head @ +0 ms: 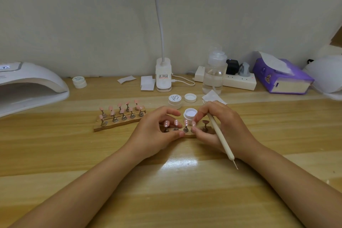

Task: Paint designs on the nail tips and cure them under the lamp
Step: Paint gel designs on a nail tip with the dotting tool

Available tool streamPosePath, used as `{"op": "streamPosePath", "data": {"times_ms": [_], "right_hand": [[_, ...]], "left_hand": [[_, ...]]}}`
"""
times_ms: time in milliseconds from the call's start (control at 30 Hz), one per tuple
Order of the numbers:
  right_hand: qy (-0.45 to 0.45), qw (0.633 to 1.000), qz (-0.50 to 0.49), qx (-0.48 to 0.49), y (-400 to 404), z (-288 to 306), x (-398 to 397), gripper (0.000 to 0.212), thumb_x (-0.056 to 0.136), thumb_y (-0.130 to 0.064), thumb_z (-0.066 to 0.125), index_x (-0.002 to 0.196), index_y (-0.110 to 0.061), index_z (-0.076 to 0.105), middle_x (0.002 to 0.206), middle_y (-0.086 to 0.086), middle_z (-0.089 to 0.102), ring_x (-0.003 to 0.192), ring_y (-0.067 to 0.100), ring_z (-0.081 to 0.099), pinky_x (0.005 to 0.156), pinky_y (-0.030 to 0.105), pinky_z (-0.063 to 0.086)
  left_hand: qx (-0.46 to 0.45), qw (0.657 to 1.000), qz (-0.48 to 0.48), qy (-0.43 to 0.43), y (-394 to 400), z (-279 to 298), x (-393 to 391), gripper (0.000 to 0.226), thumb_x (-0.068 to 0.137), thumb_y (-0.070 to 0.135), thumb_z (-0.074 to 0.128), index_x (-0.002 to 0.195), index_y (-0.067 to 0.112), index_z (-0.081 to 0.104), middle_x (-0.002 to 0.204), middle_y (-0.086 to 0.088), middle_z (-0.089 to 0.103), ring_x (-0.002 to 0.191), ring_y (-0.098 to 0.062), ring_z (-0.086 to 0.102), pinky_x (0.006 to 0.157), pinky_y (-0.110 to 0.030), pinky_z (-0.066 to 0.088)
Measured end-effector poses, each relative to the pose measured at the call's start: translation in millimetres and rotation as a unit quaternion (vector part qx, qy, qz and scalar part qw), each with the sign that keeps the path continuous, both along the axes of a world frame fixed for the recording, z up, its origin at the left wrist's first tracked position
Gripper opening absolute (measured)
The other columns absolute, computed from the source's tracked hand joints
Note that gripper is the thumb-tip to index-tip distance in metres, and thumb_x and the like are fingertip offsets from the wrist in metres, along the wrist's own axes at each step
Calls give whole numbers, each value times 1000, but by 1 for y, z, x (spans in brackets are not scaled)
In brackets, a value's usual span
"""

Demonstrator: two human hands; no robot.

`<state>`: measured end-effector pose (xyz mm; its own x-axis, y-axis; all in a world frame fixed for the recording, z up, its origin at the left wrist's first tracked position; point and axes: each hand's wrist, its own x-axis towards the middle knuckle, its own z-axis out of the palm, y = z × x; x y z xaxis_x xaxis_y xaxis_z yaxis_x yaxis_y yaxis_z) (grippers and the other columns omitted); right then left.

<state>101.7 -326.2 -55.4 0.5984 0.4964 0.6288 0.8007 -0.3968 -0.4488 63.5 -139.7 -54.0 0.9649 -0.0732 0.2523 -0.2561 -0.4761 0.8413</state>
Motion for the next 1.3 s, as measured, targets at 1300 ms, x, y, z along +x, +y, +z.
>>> {"op": "streamPosePath", "data": {"times_ms": [1300], "right_hand": [[116, 961, -31, 250, 17, 10, -14, 17, 85, -32, 49, 100, -30, 57, 75, -8, 67, 73, -1, 61, 65, 13, 48]], "left_hand": [[-49, 981, 41, -186, -6, 5, -7, 18, 72, 22, 67, 90, 18, 72, 81, 9, 70, 81, -5, 65, 80, -37, 51]]}}
